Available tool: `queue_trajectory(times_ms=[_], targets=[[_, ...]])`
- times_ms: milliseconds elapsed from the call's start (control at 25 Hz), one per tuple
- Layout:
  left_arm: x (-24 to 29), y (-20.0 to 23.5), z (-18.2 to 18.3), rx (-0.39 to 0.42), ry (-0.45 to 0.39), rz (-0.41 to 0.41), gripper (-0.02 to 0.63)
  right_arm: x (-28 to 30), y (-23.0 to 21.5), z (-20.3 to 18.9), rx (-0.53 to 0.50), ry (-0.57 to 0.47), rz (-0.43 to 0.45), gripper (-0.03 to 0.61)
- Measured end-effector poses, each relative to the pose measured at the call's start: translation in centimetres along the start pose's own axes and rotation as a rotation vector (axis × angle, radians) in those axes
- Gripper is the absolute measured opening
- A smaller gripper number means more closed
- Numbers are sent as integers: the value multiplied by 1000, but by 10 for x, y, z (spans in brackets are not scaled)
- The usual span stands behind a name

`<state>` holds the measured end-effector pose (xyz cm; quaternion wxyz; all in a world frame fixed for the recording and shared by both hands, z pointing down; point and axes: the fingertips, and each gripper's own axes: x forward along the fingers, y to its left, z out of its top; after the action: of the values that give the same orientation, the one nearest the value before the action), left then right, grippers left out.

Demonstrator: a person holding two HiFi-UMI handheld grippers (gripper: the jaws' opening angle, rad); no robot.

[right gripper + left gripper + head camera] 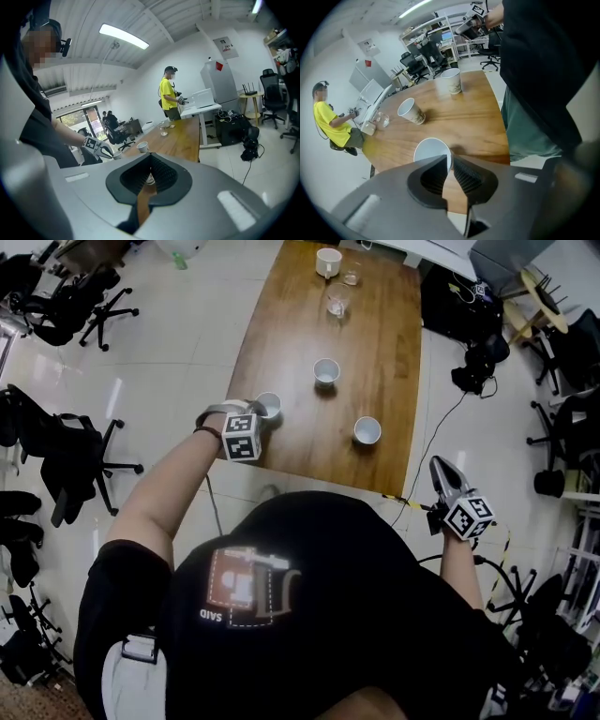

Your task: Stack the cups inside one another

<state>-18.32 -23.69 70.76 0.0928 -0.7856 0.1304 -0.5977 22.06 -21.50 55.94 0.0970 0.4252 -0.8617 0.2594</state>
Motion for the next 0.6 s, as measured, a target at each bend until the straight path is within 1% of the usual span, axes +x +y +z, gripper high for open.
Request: queue_trajectory(times_ms=[80,200,400,520,600], targets=[[0,3,1,9,-1,-15,17,1,-1,2,3,-2,-6,14],[-1,5,3,-4,-10,-31,14,5,2,5,2,-10,-5,14],[-12,7,9,-7,-33,-36,14,13,6,7,-1,-24,5,14],[-27,12,28,2,-71,-22,12,14,5,7,1,-31,8,14],[-39,22,48,21,-109,8,12,13,4,7,3,-36,7,14]])
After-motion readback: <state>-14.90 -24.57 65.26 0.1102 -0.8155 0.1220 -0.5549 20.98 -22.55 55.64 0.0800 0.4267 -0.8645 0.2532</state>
